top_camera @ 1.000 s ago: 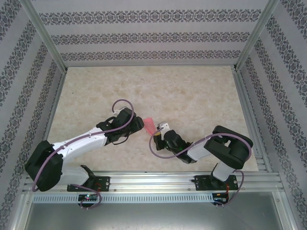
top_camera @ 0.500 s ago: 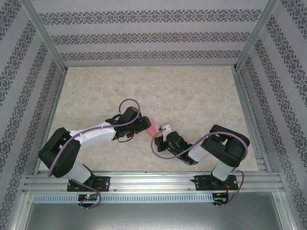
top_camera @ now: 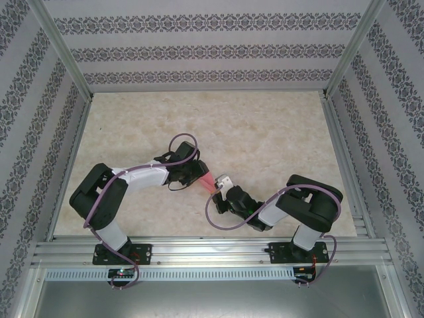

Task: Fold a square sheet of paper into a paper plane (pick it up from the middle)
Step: Fold the wing for the fifth time at the center of the table.

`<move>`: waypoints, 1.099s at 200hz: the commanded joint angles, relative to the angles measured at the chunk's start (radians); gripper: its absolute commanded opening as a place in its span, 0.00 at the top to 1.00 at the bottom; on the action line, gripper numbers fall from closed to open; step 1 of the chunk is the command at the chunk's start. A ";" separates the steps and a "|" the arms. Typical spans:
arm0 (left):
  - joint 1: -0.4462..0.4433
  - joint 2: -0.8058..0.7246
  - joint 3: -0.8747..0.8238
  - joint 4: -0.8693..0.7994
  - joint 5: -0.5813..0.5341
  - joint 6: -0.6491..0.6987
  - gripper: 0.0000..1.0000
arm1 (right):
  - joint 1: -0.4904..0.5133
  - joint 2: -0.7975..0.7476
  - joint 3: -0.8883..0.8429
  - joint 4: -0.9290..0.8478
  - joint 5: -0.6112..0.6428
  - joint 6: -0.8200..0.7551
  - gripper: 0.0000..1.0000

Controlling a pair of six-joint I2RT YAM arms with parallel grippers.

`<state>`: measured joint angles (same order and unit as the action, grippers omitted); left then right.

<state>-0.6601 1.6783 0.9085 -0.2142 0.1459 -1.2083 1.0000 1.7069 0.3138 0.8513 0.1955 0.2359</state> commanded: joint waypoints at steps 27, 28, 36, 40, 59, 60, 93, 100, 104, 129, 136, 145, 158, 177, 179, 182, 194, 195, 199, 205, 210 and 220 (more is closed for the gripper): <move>0.010 -0.002 0.027 -0.084 0.001 -0.011 0.81 | 0.025 -0.017 0.022 -0.062 0.045 -0.090 0.83; 0.011 -0.002 0.027 -0.084 0.001 -0.011 0.82 | 0.026 -0.018 0.022 -0.064 0.045 -0.092 0.83; 0.012 0.001 0.026 -0.083 0.003 -0.014 0.87 | 0.030 -0.027 0.022 -0.076 0.049 -0.104 0.81; 0.011 0.002 0.027 -0.085 0.004 -0.015 0.90 | 0.030 -0.033 0.022 -0.085 0.055 -0.107 0.80; 0.011 0.006 0.033 -0.094 0.007 -0.011 0.97 | 0.043 -0.062 0.051 -0.138 0.083 -0.132 0.74; 0.011 0.006 0.035 -0.095 0.006 -0.011 0.97 | 0.043 -0.065 0.053 -0.142 0.085 -0.134 0.74; 0.011 0.007 0.040 -0.102 0.003 -0.013 0.99 | 0.078 -0.103 0.093 -0.259 0.140 -0.195 0.73; 0.011 0.008 0.041 -0.104 0.004 -0.011 0.99 | 0.086 -0.107 0.102 -0.277 0.154 -0.208 0.73; 0.011 0.009 0.042 -0.105 0.005 -0.011 0.99 | 0.089 -0.107 0.108 -0.289 0.166 -0.212 0.73; 0.010 0.015 0.046 -0.105 0.006 -0.011 0.99 | 0.113 -0.103 0.140 -0.353 0.232 -0.235 0.76; 0.011 0.018 0.048 -0.106 0.006 -0.009 0.99 | 0.119 -0.102 0.145 -0.364 0.238 -0.241 0.77; 0.011 0.020 0.050 -0.111 0.006 -0.009 0.99 | 0.125 -0.107 0.151 -0.380 0.244 -0.244 0.79; 0.011 0.020 0.050 -0.111 0.006 -0.008 0.99 | 0.133 -0.109 0.153 -0.392 0.266 -0.236 0.82; 0.010 0.018 0.053 -0.111 0.007 -0.009 0.99 | 0.132 -0.105 0.159 -0.418 0.290 -0.216 0.83; 0.011 0.018 0.053 -0.111 0.007 -0.008 0.99 | 0.132 -0.103 0.160 -0.420 0.292 -0.215 0.83; 0.011 0.017 0.053 -0.111 0.006 -0.007 0.99 | 0.132 -0.101 0.160 -0.421 0.294 -0.213 0.83; 0.011 0.015 0.051 -0.111 0.005 -0.007 0.99 | 0.134 -0.097 0.159 -0.416 0.300 -0.208 0.84; 0.011 0.016 0.051 -0.111 0.005 -0.007 0.99 | 0.133 -0.096 0.159 -0.415 0.301 -0.207 0.84; 0.011 0.015 0.050 -0.111 0.004 -0.007 0.98 | 0.132 -0.095 0.159 -0.411 0.301 -0.206 0.85; 0.011 0.017 0.052 -0.111 0.006 -0.007 0.99 | 0.132 -0.094 0.159 -0.408 0.301 -0.204 0.86; 0.011 0.017 0.052 -0.111 0.007 -0.007 0.99 | 0.132 -0.092 0.160 -0.407 0.304 -0.203 0.87; 0.011 0.017 0.052 -0.111 0.009 -0.006 0.99 | 0.132 -0.087 0.164 -0.409 0.311 -0.198 0.89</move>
<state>-0.6601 1.6920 0.9306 -0.3016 0.1493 -1.2175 1.1240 1.6169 0.4519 0.4541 0.4599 0.0242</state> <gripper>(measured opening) 0.052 0.127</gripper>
